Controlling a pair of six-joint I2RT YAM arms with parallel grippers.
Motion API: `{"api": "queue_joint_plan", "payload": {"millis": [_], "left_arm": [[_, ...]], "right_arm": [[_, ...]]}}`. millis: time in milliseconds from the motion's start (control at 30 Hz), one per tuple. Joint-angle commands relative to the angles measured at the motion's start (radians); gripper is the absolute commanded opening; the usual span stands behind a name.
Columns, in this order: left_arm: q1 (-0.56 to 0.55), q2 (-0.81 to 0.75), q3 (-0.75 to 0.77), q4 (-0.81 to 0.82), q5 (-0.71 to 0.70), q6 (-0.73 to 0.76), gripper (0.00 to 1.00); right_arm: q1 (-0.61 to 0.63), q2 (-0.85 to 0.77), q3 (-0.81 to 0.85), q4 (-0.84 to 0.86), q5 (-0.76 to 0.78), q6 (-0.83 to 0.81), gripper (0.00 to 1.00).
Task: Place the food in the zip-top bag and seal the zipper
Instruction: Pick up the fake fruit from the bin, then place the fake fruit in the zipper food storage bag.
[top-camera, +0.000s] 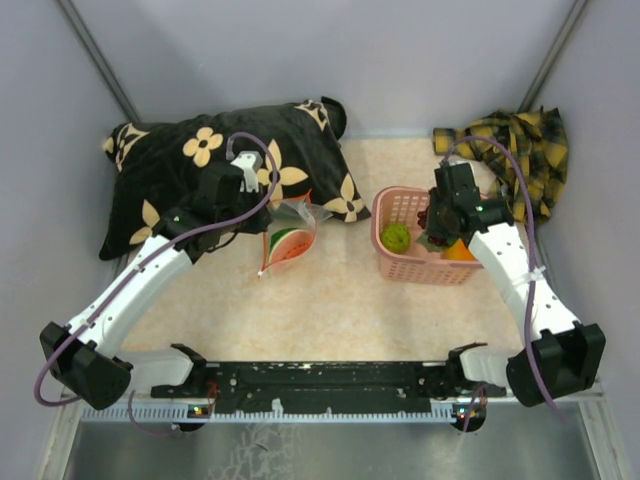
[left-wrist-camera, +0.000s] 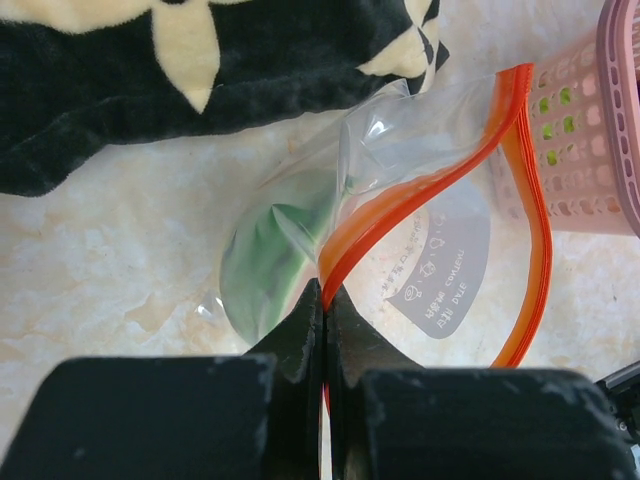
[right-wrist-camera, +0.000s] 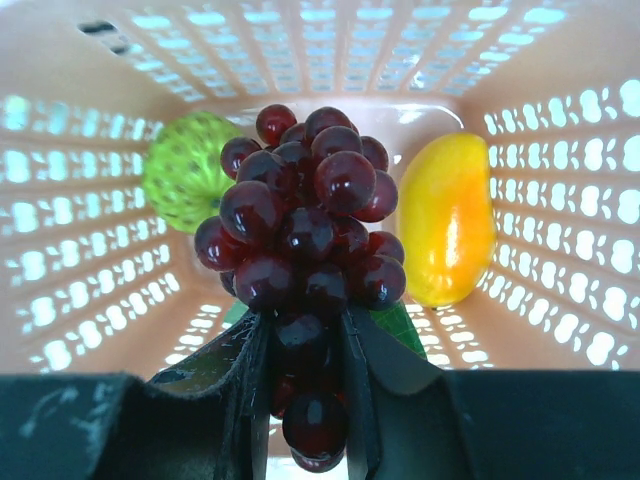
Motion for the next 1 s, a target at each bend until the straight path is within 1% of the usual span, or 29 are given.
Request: {"api": "queue_joint_plan", "payload": {"millis": [0, 100, 267, 500, 800, 967], "left_arm": [[0.017, -0.031, -0.012, 0.043, 0.009, -0.017, 0.00], [0.020, -0.031, -0.017, 0.049, 0.022, -0.016, 0.00], [0.024, -0.033, -0.018, 0.050, 0.025, -0.018, 0.00], [0.024, -0.032, -0.024, 0.054, 0.030, -0.021, 0.00], [0.026, -0.026, -0.025, 0.060, 0.044, -0.026, 0.00], [0.026, -0.026, -0.026, 0.060, 0.045, -0.027, 0.00]], "right_arm": [[0.007, -0.069, 0.109, 0.009, -0.026, 0.034, 0.05], [0.033, -0.073, 0.158, -0.001, -0.034, 0.047, 0.05], [0.113, -0.080, 0.240, -0.029, -0.021, 0.077, 0.05], [0.171, -0.108, 0.282, -0.012, -0.068, 0.121, 0.03], [0.261, -0.124, 0.306, 0.055, -0.177, 0.158, 0.03], [0.344, -0.096, 0.314, 0.123, -0.223, 0.187, 0.03]]}}
